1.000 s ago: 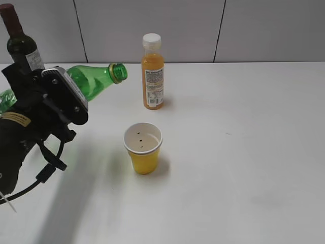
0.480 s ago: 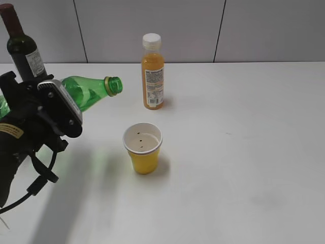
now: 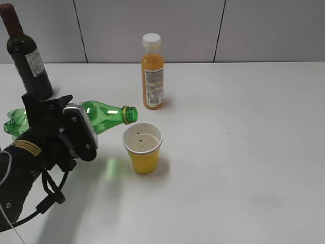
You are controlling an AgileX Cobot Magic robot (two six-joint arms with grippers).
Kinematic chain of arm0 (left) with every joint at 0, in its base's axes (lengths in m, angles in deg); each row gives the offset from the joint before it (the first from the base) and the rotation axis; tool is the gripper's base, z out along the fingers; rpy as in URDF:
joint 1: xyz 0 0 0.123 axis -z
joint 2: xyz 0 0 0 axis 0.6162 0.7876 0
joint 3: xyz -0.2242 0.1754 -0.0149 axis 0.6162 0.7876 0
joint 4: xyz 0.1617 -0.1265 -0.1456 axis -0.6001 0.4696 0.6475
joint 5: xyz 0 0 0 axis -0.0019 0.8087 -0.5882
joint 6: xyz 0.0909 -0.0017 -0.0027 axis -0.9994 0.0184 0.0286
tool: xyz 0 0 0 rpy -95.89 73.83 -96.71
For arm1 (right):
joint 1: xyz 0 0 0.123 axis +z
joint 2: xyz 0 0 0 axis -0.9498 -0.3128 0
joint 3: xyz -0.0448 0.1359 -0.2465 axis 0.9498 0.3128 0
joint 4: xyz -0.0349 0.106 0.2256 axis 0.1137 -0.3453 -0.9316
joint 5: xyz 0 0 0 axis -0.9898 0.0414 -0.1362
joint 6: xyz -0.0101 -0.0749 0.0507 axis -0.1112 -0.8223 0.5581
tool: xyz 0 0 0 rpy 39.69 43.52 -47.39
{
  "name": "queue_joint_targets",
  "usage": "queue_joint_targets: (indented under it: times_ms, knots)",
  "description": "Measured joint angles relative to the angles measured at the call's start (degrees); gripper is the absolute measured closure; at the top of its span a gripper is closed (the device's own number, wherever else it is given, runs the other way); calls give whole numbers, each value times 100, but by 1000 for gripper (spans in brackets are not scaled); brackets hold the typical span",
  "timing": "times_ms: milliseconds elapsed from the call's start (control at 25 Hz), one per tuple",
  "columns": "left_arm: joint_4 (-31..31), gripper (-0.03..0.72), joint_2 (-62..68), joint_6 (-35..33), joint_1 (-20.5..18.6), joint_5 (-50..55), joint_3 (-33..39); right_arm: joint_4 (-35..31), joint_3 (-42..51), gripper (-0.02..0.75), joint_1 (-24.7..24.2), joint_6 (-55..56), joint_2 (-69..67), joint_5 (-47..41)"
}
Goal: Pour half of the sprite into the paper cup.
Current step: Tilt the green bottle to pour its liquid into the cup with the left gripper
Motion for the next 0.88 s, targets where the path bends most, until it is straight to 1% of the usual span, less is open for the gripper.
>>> queue_joint_targets:
  times_ms: [560,720,880]
  knots:
    - [120,209,79,-206,0,-1,0,0,0,155,0,0,0,0]
    - [304,209,79,-278,0,4,-145,0,0,155,0,0,0,0]
    - [336,209,79,-446,0,-13,-240,0,0,155,0,0,0,0]
